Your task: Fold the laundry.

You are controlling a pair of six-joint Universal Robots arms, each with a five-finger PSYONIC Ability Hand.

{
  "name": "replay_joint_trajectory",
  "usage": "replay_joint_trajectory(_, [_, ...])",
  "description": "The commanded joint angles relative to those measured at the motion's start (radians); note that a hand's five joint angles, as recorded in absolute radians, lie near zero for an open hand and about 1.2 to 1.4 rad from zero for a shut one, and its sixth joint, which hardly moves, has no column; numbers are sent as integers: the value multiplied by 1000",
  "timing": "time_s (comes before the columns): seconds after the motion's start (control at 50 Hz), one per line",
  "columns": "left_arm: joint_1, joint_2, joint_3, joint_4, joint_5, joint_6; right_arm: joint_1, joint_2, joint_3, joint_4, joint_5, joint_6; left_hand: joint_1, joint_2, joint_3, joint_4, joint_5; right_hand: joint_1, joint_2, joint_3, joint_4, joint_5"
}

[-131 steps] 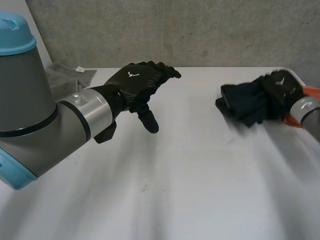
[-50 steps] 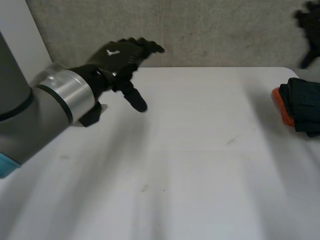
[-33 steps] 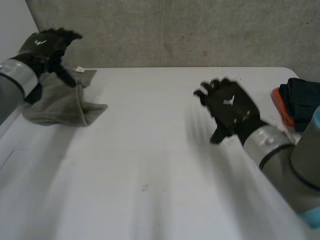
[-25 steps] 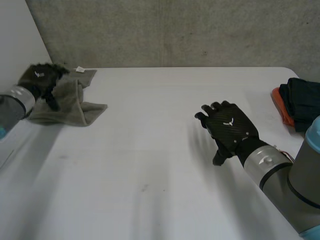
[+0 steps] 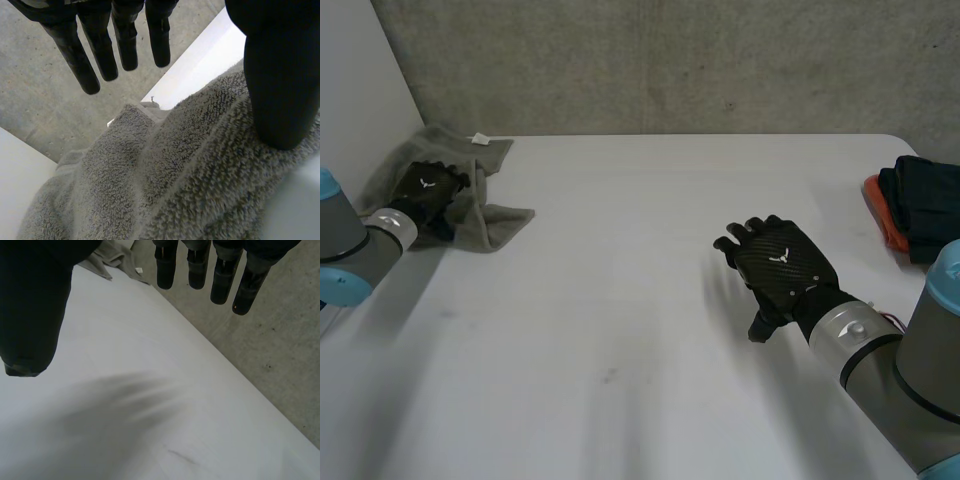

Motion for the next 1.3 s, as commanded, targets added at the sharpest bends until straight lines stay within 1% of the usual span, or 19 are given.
replay_joint_trajectory(0.02, [0, -21, 6, -3, -3, 1, -8, 22, -2, -2, 0, 0, 369, 378, 378, 376, 374, -30, -50, -40, -64, -58])
replay_joint_trajectory(0.16, [0, -36, 20, -3, -20, 0, -8, 32, -4, -2, 0, 0, 994, 1003, 1004, 1002, 1000, -30, -50, -40, -64, -58])
replay_joint_trajectory(0.22, [-5, -32, 20, -5, -46, -3, -6, 32, -4, -2, 0, 0, 995, 1004, 1004, 1003, 1000, -30, -50, -40, -64, -58])
replay_joint_trajectory(0.34, [-60, 63, -43, -19, -167, -31, -9, 32, -8, 0, 1, 0, 995, 1004, 1004, 1003, 1000, -30, -50, -40, -64, -58])
replay_joint_trajectory(0.44, [-142, 236, -161, -20, -216, -207, -34, 31, -19, -2, 14, 5, 995, 1004, 1004, 1003, 1000, -30, -50, -40, -64, -58])
replay_joint_trajectory(0.46, [-184, 305, -202, -20, -221, -286, -41, 31, -22, -2, 14, 8, 995, 1004, 1004, 1003, 1000, -30, -50, -40, -64, -58])
replay_joint_trajectory(0.52, [-253, 397, -264, -20, -224, -400, -76, 22, -34, 0, 20, 14, 995, 1004, 1004, 1003, 1000, -30, -50, -40, -64, -58])
replay_joint_trajectory(0.54, [-305, 448, -299, -25, -224, -472, -86, 20, -37, 0, 20, 15, 995, 1004, 1004, 1003, 1000, -30, -50, -40, -64, -58])
replay_joint_trajectory(0.6, [-402, 500, -345, -37, -223, -566, -116, 14, -50, 0, 29, 20, 995, 1004, 1004, 1003, 1000, -30, -50, -40, -64, -58])
replay_joint_trajectory(0.62, [-473, 525, -368, -60, -223, -622, -123, 11, -51, 0, 32, 20, 995, 1004, 1004, 1003, 1000, -30, -50, -40, -64, -58])
replay_joint_trajectory(0.7, [-660, 524, -394, -123, -227, -719, -158, -3, -59, 3, 46, 20, 995, 1004, 1004, 1003, 1000, -30, -50, -40, -64, -58])
replay_joint_trajectory(0.78, [-805, 462, -387, -137, -235, -790, -169, -3, -57, 6, 46, 21, 995, 1004, 1004, 1003, 1000, -30, -50, -40, -64, -58])
replay_joint_trajectory(0.82, [-842, 442, -381, -138, -235, -798, -173, -3, -56, 9, 46, 20, 441, 450, 450, 449, 446, -30, -50, -40, -64, -58])
replay_joint_trajectory(0.84, [-865, 428, -373, -137, -236, -796, -176, -1, -56, 9, 46, 21, -147, -138, -137, -139, -141, -30, -50, -40, -64, -58])
replay_joint_trajectory(0.86, [-874, 424, -368, -135, -236, -793, -182, -1, -56, 7, 44, 21, -187, -178, -178, -180, -182, -30, -50, -40, -64, -58])
replay_joint_trajectory(0.96, [-864, 434, -367, -126, -247, -785, -190, -1, -57, 7, 34, 21, -176, -167, -167, -168, -171, -30, -50, -40, -64, -58])
replay_joint_trajectory(1.12, [-706, 485, -376, -86, -264, -755, -195, -3, -73, 18, 34, 20, -138, -129, -128, -130, -133, -30, -50, -40, -64, -58])
replay_joint_trajectory(1.2, [-634, 485, -370, -69, -261, -640, -192, -6, -85, 75, 14, 14, -106, -97, -96, -98, -100, -30, -50, -40, -64, -58])
replay_joint_trajectory(1.3, [-522, 445, -350, -68, -255, -358, -196, -3, -131, 298, -20, 14, -88, -79, -78, -80, -83, -30, -50, -40, -64, -58])
